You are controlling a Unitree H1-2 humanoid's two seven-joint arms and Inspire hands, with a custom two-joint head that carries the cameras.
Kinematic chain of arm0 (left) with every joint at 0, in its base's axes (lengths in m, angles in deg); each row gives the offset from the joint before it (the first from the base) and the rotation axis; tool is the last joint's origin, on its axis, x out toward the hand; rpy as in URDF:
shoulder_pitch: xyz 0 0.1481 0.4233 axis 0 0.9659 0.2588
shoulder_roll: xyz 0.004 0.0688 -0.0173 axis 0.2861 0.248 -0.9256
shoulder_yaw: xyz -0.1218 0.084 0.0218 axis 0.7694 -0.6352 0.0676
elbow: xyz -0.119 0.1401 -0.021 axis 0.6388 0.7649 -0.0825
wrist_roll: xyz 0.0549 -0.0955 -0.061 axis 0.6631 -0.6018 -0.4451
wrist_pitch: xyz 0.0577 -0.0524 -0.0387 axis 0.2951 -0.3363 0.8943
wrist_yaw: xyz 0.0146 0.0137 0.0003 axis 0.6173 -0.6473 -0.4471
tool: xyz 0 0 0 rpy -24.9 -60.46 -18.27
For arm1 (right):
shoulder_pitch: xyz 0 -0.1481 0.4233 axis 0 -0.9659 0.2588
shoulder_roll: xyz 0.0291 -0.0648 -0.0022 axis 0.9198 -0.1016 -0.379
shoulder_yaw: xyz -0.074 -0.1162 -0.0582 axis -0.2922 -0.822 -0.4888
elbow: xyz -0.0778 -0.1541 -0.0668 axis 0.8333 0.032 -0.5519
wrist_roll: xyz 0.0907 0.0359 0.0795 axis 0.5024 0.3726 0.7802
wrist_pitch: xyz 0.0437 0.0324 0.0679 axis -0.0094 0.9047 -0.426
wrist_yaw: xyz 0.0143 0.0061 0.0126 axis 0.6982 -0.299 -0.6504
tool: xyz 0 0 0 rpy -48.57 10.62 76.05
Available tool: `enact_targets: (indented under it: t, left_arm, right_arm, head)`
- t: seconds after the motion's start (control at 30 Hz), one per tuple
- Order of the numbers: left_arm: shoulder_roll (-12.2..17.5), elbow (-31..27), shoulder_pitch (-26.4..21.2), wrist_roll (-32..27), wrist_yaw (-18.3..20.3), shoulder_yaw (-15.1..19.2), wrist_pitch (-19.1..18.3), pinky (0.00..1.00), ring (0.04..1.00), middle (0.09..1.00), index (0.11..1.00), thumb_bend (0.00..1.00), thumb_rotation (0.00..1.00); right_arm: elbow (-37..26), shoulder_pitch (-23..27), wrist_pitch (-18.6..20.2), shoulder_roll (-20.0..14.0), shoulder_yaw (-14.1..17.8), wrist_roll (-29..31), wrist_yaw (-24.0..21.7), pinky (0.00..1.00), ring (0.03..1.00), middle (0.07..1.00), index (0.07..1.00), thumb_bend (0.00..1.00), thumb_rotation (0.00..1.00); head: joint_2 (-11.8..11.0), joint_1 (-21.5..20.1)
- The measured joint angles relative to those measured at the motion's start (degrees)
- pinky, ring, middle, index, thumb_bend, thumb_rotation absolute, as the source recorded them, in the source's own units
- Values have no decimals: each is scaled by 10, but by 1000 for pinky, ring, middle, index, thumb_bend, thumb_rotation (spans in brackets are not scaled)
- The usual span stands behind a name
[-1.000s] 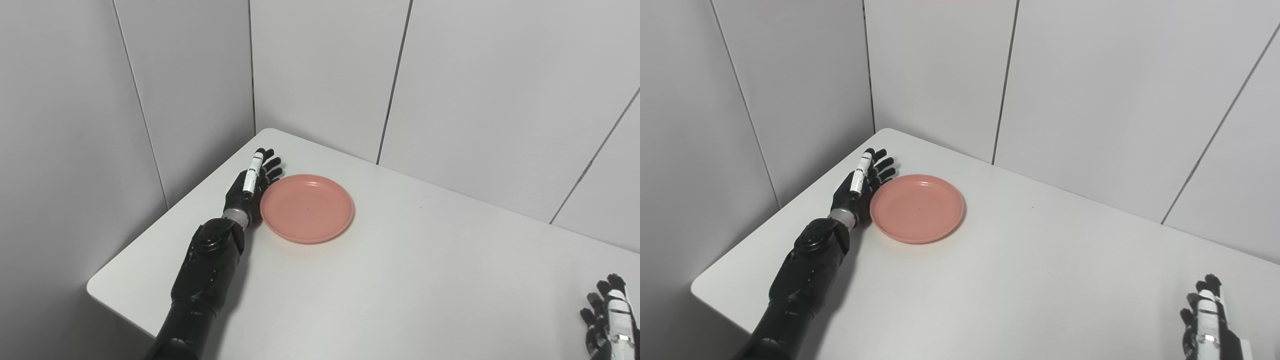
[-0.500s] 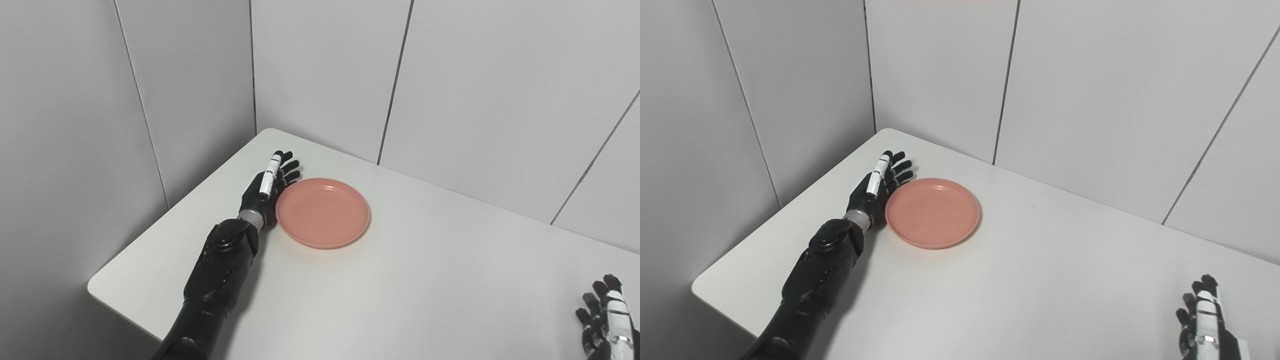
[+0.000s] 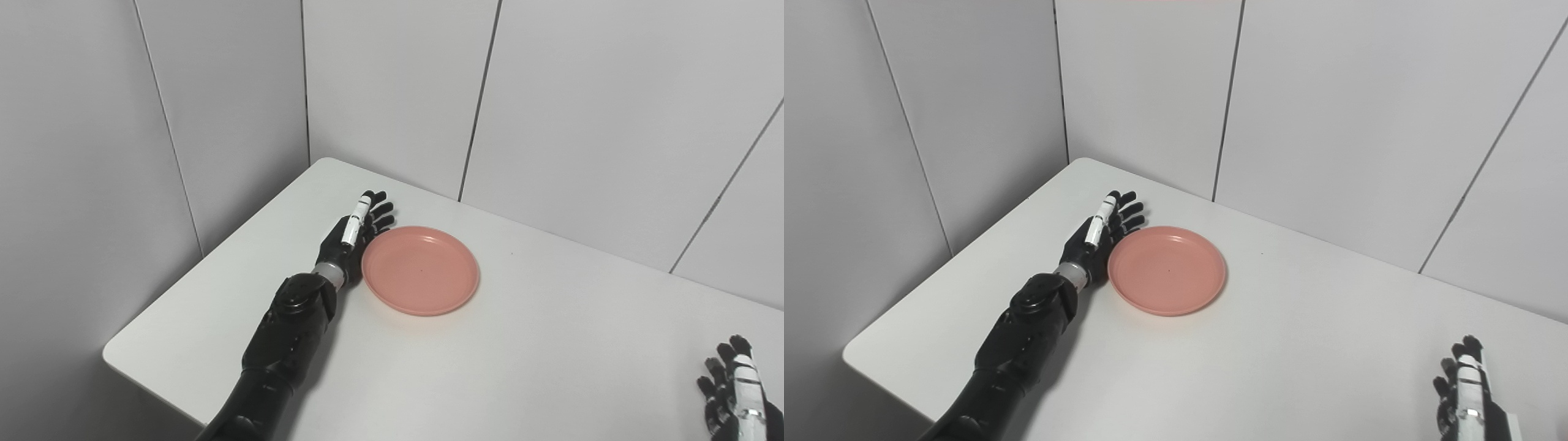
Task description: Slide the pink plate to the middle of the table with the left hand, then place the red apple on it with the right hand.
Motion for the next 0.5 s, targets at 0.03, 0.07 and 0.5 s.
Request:
enact_targets:
  t: [0.03, 0.07, 0.5]
  left_arm:
    - [-1, 0, 0, 0, 0, -1, 0, 945, 924, 927, 902, 332, 1000]
    - [-3, 0, -1, 0, 0, -2, 0, 946, 924, 928, 903, 332, 1000]
    - [-17, -1, -4, 0, 7, -21, -1, 904, 903, 906, 881, 342, 1000]
  right_arm:
    - [0, 0, 0, 0, 0, -2, -1, 1000, 1000, 1000, 1000, 34, 1000]
    - [1, 0, 0, 0, 0, -3, -2, 1000, 1000, 1000, 1000, 41, 1000]
    - [22, 0, -28, 2, 1, -21, -7, 1000, 993, 992, 1000, 91, 1000]
  head:
    - [3, -5]
    - [4, -6]
    - [18, -33]
